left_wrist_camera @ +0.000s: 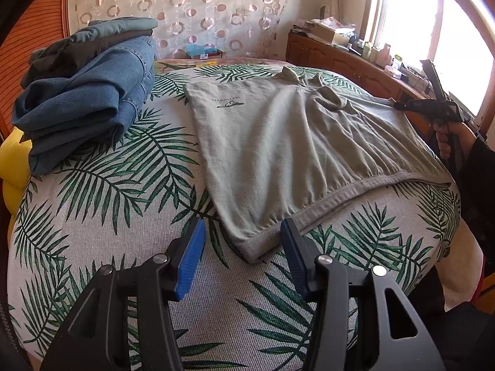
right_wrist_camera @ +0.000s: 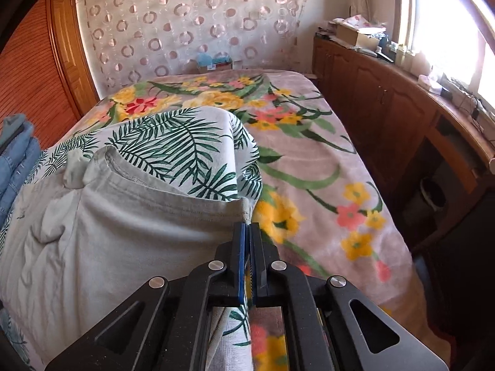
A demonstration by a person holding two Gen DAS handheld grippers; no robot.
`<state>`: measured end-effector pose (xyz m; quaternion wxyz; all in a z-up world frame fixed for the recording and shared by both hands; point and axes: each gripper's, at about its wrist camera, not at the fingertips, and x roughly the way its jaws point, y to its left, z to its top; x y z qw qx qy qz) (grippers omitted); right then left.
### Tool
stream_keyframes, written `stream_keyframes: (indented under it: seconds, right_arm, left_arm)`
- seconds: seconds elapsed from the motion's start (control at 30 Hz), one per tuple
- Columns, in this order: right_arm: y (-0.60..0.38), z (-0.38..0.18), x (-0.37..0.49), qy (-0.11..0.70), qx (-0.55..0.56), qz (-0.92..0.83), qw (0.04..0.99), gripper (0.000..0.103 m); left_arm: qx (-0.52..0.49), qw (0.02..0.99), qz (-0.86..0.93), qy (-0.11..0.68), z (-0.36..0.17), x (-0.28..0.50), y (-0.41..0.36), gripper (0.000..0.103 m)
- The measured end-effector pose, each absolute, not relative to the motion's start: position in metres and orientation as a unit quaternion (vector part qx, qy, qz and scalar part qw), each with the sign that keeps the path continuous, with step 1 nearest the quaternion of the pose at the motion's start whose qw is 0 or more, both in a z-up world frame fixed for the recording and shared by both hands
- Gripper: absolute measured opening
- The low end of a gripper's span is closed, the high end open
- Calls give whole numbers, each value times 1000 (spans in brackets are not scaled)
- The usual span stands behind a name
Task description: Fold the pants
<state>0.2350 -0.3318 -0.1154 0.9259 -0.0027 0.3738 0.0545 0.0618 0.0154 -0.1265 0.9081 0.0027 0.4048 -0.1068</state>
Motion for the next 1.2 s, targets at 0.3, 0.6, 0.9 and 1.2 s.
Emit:
stream_keyframes:
  seconds: [0.3,0.6,0.9,1.2]
  right_arm:
    - [-318,-115,233,369,-25,26,929,9]
    - [-297,-95,169,322,-16,98,941,40]
    - [-247,-117,111,311,-35,178,933,46]
    - [-235,-135,93,321,-27,212,923,46]
  left_arm:
    - [-9,905,-107,411,-126,63,18,53]
    - [-29,906,-115,407,-120,57,21,48]
    - [-15,900,-109,422,-124,59,15,40]
    - [25,903,-124,410,-120,56,3,12]
